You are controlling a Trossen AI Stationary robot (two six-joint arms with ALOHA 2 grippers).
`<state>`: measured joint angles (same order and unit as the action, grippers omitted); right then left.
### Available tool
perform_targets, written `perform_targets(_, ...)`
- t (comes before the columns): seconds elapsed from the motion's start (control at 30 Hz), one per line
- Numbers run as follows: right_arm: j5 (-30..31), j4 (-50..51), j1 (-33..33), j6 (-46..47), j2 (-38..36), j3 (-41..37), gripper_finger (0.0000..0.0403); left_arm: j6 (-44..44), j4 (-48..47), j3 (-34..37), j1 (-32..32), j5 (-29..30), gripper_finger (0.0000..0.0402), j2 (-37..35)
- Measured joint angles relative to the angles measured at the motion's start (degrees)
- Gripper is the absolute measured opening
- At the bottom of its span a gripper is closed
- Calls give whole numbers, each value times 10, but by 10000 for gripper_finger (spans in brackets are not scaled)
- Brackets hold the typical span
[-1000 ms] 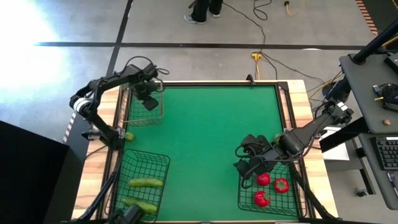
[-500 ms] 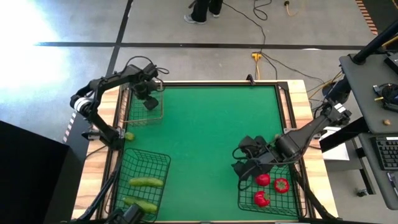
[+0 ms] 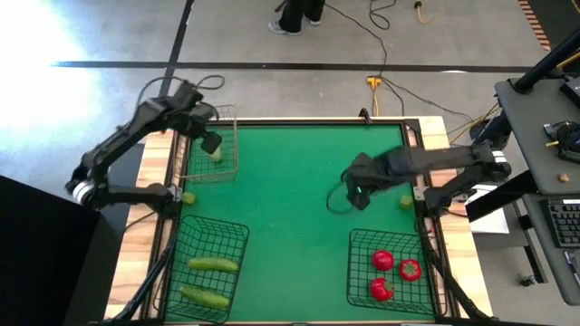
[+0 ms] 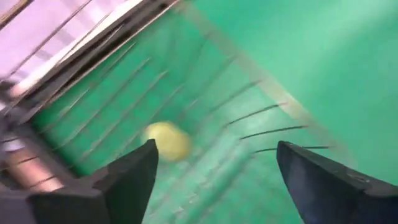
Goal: Sort produce into baskets
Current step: Put the right lemon into the top left wire basket
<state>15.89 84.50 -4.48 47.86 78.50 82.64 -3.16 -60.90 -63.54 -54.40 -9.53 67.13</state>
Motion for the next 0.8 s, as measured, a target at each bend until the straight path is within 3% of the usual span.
perform_targets(0.17,-62,10,127,-110,0,-95,389,54,15,15,35,-95,332,-106)
perform_targets(0.33,-107,4,201,-200,24,-203,389,122,53,32,109,-97,330,-204)
perform_targets(0.53,-116,-14,230,-284,81,-299,389,199,113,36,186,-78,327,-272)
perform_targets(0.8,-172,-72,236,-347,161,-384,387,262,141,37,257,-59,327,-291)
